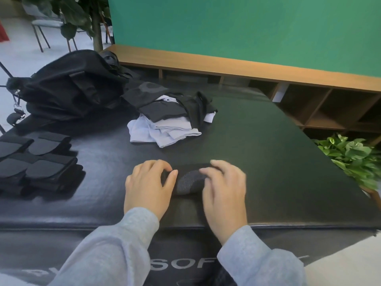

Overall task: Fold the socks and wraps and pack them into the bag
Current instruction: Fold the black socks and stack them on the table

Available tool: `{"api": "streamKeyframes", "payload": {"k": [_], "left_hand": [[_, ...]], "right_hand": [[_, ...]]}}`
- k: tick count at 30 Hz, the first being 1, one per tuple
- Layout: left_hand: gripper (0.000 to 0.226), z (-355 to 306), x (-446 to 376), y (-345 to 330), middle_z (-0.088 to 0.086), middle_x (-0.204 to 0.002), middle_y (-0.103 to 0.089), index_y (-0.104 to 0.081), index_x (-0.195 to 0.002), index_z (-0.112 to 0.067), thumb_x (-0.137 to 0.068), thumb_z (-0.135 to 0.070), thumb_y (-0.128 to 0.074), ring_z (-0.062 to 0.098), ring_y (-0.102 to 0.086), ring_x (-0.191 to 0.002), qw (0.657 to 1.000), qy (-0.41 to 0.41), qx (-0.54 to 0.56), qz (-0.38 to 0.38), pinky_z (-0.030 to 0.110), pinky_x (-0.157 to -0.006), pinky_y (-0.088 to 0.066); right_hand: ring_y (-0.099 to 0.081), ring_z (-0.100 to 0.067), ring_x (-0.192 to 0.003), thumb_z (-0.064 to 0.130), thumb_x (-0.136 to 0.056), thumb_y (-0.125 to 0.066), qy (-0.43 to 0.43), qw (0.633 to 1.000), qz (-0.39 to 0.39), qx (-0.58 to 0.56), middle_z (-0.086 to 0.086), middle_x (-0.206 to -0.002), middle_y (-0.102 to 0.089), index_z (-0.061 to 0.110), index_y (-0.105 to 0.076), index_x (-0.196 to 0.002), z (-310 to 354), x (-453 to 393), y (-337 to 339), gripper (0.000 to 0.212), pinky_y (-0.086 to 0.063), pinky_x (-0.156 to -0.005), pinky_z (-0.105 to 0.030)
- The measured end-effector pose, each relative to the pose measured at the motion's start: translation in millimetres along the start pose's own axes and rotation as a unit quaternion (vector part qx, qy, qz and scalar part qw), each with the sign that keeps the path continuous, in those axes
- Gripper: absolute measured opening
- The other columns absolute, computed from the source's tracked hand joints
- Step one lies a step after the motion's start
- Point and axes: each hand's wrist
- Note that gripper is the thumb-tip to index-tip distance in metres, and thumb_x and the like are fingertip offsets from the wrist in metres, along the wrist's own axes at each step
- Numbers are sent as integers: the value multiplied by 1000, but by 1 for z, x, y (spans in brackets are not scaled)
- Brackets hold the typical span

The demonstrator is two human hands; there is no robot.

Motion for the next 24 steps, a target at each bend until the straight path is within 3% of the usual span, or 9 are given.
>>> {"api": "streamKeyframes", "payload": {"k": [3, 8, 10, 12, 15, 18, 20, 22, 24], "left_hand": [[13, 1, 0, 0, -15, -109, -55, -57, -95, -36, -91, -44, -47, 12, -41, -109, 1000, -12, -2, -8, 29, -89, -27], [32, -4, 5, -7, -9, -126, -52, -57, -114, -27, -94, -43, -38, 15, -43, -120, 997, -67, -43, -9, 35, -99, -31], [52, -8, 6, -7, -4, -137, -47, -52, -126, -24, -92, -52, -24, 17, -40, -128, 992, -99, -74, 12, 38, -105, -30], [75, -12, 3, -7, -7, -153, -22, -28, -144, -28, -83, -59, 2, 12, -16, -141, 984, -124, -114, 58, 34, -114, -10], [81, -15, -4, -12, -14, -155, 12, 5, -147, -35, -72, -62, 20, 6, 17, -141, 976, -140, -136, 97, 29, -112, 12], [78, -20, -15, -19, -14, -154, 15, 8, -146, -37, -73, -63, 17, 4, 20, -139, 975, -145, -130, 104, 28, -114, 13], [77, -23, -25, -25, -14, -155, 10, 4, -147, -36, -75, -63, 13, 3, 18, -140, 978, -137, -122, 98, 28, -114, 11], [76, -25, -36, -32, -12, -156, 3, -3, -148, -34, -78, -63, 8, 4, 12, -141, 981, -128, -124, 81, 29, -115, 8], [76, -25, -44, -36, -11, -156, -6, -10, -148, -31, -80, -61, 4, 6, 6, -142, 984, -107, -130, 62, 29, -115, 6]], "right_hand": [[-55, -14, -101, 20, -84, -49, 128, 988, 76, 42, 9, -109, -65, 25, -68, -103, 3, 2, 0, 27, -32, -89, -31], [-62, -14, -81, 18, -79, -42, 133, 977, 137, 95, 12, -89, -68, 27, -71, -94, 6, -7, -1, 34, -30, -76, -27], [-62, -16, -77, 17, -77, -39, 140, 974, 145, 107, 12, -85, -68, 26, -71, -88, 3, -14, 2, 36, -30, -71, -27], [-63, -18, -74, 19, -74, -37, 128, 973, 148, 123, 11, -83, -69, 26, -72, -85, -11, -26, 6, 37, -37, -67, -28], [-65, -24, -73, 18, -71, -36, 67, 976, 158, 133, 5, -83, -71, 22, -74, -85, -57, -46, 13, 41, -51, -60, -30], [-66, -31, -89, 4, -73, -39, -3, 976, 153, 152, -7, -99, -72, 12, -74, -97, -109, -63, 24, 43, -54, -77, -37], [-49, -29, -123, -8, -83, -41, -41, 961, 196, 191, -7, -131, -57, 12, -61, -123, -135, -74, 29, 49, -34, -103, -25], [-28, -23, -139, 1, -93, -40, -80, 952, 232, 183, -2, -147, -39, 15, -46, -137, -152, -82, 29, 47, -13, -109, -18], [-20, -24, -142, 14, -96, -43, -113, 954, 219, 168, -2, -150, -34, 15, -41, -141, -157, -88, 23, 46, -11, -111, -22]]}}
Point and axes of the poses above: each hand's wrist, its own x-axis away from the middle knuckle, its own y-axis out of the back of the hand, z = x × y
